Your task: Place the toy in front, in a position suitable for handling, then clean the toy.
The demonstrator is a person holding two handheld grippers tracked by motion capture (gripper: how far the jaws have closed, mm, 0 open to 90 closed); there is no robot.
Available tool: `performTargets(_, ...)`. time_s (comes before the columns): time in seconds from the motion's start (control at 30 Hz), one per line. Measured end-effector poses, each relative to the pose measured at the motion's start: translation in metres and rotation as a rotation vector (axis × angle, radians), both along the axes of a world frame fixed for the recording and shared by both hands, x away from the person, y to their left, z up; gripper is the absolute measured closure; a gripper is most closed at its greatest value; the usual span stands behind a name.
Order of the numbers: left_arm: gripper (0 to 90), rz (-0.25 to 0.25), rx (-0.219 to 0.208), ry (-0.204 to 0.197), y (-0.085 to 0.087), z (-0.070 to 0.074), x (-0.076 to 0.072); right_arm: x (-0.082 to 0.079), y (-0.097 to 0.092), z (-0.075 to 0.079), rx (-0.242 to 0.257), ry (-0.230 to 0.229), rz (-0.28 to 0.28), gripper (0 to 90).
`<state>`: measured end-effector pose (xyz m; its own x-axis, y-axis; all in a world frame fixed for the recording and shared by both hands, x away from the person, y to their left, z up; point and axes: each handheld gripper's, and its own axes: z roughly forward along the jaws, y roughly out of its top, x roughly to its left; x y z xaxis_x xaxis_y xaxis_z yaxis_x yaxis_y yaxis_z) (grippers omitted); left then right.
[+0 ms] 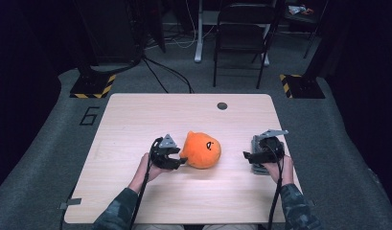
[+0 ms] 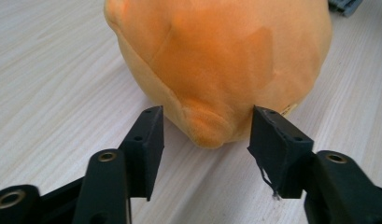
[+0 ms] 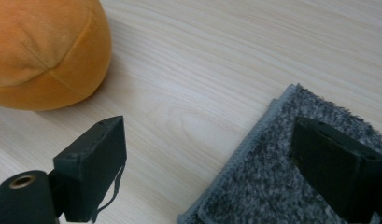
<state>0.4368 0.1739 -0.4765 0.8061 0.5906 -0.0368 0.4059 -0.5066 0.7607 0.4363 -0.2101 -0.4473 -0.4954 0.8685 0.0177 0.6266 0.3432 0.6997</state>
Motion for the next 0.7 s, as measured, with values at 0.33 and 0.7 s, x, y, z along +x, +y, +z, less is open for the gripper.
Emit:
performTargets(0.33,67.2,-0.007,-0.006,-0.004,-0.001,-0.005,0.000,0.007,-0.010,0.000,-0.020,0.006,-0.040,10.4)
performTargets(0.7,75.5,0.006,-0.019,-0.012,-0.005,-0.003,-0.003,0.016,-0.029,-0.017,-0.045,0.061,-0.104,12.6)
